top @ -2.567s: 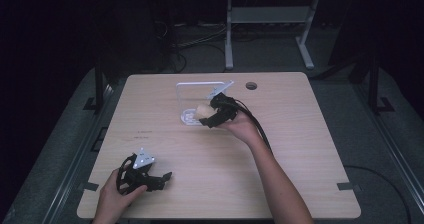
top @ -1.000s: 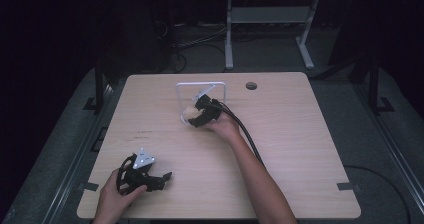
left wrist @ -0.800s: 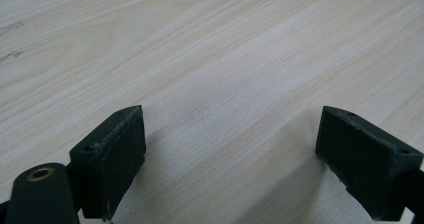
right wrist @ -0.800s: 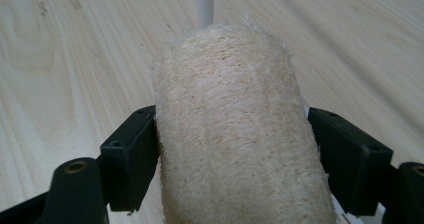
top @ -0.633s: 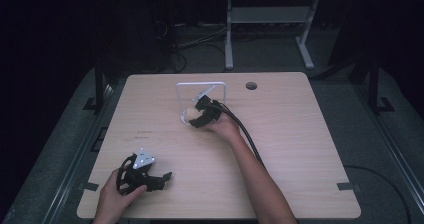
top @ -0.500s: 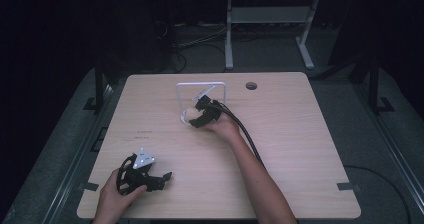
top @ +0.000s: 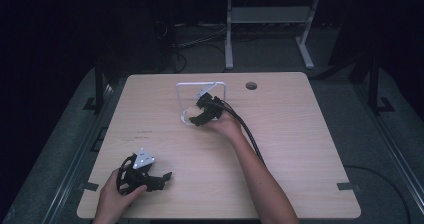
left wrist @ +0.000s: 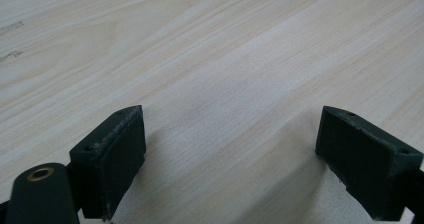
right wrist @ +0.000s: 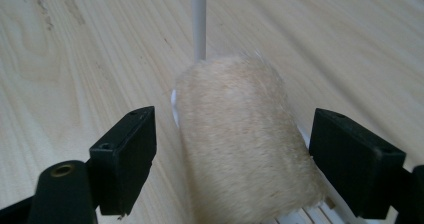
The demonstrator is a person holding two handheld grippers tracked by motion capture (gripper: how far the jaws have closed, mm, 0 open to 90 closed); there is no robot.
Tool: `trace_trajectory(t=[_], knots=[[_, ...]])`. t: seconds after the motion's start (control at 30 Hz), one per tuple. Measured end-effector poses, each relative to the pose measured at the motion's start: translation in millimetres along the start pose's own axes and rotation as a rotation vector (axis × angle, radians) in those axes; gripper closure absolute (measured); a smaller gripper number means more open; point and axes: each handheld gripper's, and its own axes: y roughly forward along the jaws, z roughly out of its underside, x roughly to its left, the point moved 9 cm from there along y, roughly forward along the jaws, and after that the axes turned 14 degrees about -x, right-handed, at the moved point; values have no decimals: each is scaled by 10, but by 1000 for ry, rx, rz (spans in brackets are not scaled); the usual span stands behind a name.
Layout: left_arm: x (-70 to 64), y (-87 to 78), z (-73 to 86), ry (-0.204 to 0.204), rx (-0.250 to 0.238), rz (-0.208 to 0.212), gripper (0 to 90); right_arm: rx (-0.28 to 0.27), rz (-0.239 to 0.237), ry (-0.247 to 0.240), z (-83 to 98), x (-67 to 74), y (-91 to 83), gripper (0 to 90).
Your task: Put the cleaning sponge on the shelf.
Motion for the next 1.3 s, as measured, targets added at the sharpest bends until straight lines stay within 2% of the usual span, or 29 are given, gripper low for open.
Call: trace_trajectory(t=[0.23, 0.37, 0.47, 0.57, 0.67, 0.77, 0.9, 1.3], knots=[[2, 0, 0, 1, 0, -1, 119, -25, -9, -22, -125, 76, -223, 191], [4, 0, 0, 3, 1, -1, 119, -36, -20, -8, -158, 121, -357, 252], [3, 0, 0, 2, 1, -1, 119, -49, -45, 3, -151, 162, -449, 379], [2, 0, 1, 1, 1, -1, 119, -56, -84, -1, -115, 220, -504, 575], [4, 0, 1, 3, 1, -1, 119, -70, -113, -1, -77, 257, -525, 767], [4, 0, 1, 3, 1, -1, 118, -59, -130, -6, -26, 273, -509, 895], [7, -1, 0, 6, 1, -2, 119, -32, -134, -4, 48, 277, -461, 896], [4, -1, -1, 3, 0, -1, 119, 38, -73, 3, 282, 105, -325, 896]])
